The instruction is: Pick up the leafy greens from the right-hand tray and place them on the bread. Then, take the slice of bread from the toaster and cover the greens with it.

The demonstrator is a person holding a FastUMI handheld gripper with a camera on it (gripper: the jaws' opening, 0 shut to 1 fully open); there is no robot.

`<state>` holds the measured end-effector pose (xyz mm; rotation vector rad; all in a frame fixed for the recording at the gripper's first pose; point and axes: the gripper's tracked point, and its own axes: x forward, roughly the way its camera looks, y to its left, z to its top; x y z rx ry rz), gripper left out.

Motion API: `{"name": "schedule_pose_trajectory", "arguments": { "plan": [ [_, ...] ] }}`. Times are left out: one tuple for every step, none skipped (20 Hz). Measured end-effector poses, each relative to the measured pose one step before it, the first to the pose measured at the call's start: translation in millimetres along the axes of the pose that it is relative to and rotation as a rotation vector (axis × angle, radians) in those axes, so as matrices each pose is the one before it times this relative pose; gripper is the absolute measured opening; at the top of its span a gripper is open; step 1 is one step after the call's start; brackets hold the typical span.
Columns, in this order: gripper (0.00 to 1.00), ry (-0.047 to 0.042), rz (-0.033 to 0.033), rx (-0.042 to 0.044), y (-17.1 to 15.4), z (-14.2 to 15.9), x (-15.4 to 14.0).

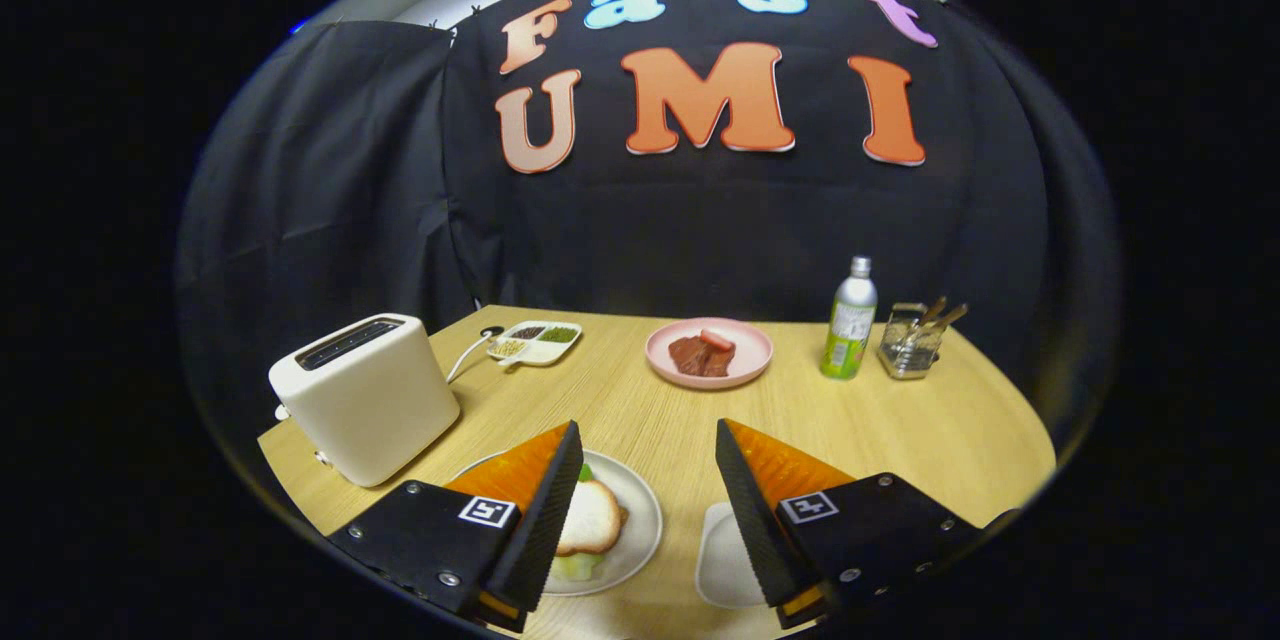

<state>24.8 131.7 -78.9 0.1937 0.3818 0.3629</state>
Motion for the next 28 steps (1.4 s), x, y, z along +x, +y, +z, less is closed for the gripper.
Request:
{"name": "schedule_pose_trajectory", "arguments": {
  "plan": [
    [0.83,-0.01726,-0.02299,-0.01856,-4.87,7.16,-7.08],
    [0.84,-0.02501,-0.01467,-0.01069,-4.42,11.7,-10.1],
    [0.86,-0.02339,-0.00955,-0.00769,-1.51,9.87,-6.29],
    [0.87,-0.02668,-0.00539,-0.00801,-0.74,10.0,-5.84],
    [0.89,-0.03429,-0.00788,-0.00652,-0.86,9.22,-5.16],
    [0.9,-0.02864,-0.01759,-0.00039,-2.25,6.32,-3.64],
    [0.91,-0.01761,-0.01275,0.0045,-1.34,3.61,-3.29],
    [0.91,-0.01435,-0.00115,0.00748,1.13,2.9,-2.98],
    [0.91,-0.0155,0.00404,0.00793,2.36,3.65,-2.88],
    [0.91,-0.0177,0.002,0.00024,1.27,4.39,-3.35],
    [0.91,-0.01897,-0.00545,-0.00477,-1.6,5.05,-2.92],
    [0.91,-0.01762,0.00078,-0.00616,-1.58,4.59,-1.64],
    [0.91,-0.01388,-0.00357,0.00926,-1.55,2.27,-1.18],
    [0.92,-0.00845,-0.00613,0.0141,-2.06,2.15,-0.71],
    [0.92,-0.00664,-0.00335,0.01409,-1.79,0.35,-1.33],
    [0.92,-0.00855,-0.00298,0.00856,0.08,-1.52,-1.46],
    [0.92,-0.01238,-0.00663,0.00197,-1.95,1.82,-2.36],
    [0.92,-0.01354,-0.00678,-0.0042,-3.63,2.22,-1.64],
    [0.92,-0.01105,-0.00193,-0.00645,-1.57,1.34,-2.75],
    [0.92,-0.01199,-0.00531,-0.00298,-1.69,1.45,-1.74],
    [0.92,-0.00645,-0.00526,0.0012,-1.91,0.32,-0.57],
    [0.92,-0.00363,0.00207,-0.00161,0.82,-0.83,-1.87],
    [0.92,-0.00249,-0.00521,-0.00241,-0.78,0.58,-1.53],
    [0.92,-0.00307,-0.00912,-0.00151,-2.75,0.84,-0.15],
    [0.92,-0.00444,-0.00766,0.00169,-1.68,0.94,-0.32],
    [0.92,-0.00728,-0.00449,0.00608,-0.86,1.6,-1.55],
    [0.92,-0.0065,-0.00092,0.01051,-0.38,1.74,-0.41],
    [0.92,-0.00613,-0.00087,0.01185,0.11,0.98,-0.91]
  ]
}}
